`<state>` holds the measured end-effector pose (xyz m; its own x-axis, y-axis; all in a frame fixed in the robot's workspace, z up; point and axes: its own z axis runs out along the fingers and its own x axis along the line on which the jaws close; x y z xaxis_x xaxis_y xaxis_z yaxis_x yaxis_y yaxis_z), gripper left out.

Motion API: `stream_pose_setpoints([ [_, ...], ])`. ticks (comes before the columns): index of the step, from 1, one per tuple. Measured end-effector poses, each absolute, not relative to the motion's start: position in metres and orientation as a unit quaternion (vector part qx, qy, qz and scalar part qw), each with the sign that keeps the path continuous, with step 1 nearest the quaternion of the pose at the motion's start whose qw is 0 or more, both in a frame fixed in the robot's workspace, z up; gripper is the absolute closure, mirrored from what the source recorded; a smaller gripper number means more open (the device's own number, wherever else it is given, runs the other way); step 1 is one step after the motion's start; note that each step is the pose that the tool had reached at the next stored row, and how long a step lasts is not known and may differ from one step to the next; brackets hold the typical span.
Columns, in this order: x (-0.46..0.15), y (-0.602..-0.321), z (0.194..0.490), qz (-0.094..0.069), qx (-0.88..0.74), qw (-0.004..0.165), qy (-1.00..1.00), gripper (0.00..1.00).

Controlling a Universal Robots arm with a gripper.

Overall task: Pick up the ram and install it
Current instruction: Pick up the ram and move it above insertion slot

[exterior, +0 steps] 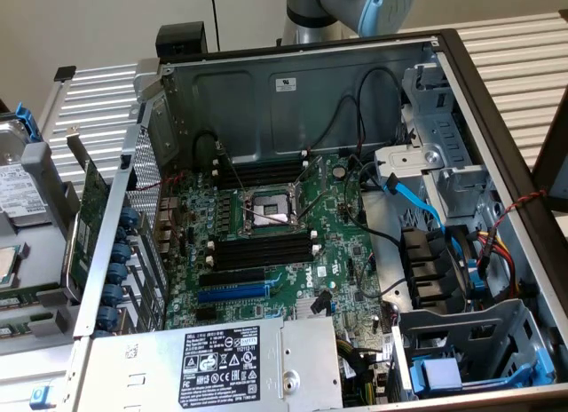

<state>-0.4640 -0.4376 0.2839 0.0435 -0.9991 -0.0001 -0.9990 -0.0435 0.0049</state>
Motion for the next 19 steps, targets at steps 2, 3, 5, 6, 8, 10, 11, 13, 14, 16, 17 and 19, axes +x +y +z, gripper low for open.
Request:
stream_pose_setpoints([
  [2, -0.464, -0.439, 0.28, -0.002, 0.722, 0.002, -0.692, 0.61],
  [3, -0.464, -0.439, 0.279, -0.002, 0.722, 0.002, -0.691, 0.61],
  [5, -0.464, -0.442, 0.275, -0.002, 0.722, 0.002, -0.692, 0.61],
  [6, -0.464, -0.443, 0.273, -0.002, 0.722, 0.002, -0.692, 0.61],
  [8, -0.464, -0.448, 0.269, -0.002, 0.722, 0.002, -0.692, 0.61],
  [10, -0.464, -0.45, 0.266, -0.002, 0.722, 0.001, -0.691, 0.61],
  [11, -0.464, -0.451, 0.264, -0.002, 0.722, 0.001, -0.692, 0.61],
  [13, -0.463, -0.452, 0.26, -0.002, 0.722, 0.001, -0.692, 0.61],
  [14, -0.462, -0.452, 0.259, -0.002, 0.722, 0.001, -0.692, 0.61],
  [16, -0.461, -0.452, 0.255, -0.002, 0.722, 0.002, -0.692, 0.61],
  [17, -0.461, -0.452, 0.253, -0.002, 0.722, 0.002, -0.692, 0.61],
  [19, -0.461, -0.452, 0.249, -0.002, 0.722, 0.001, -0.692, 0.61],
])
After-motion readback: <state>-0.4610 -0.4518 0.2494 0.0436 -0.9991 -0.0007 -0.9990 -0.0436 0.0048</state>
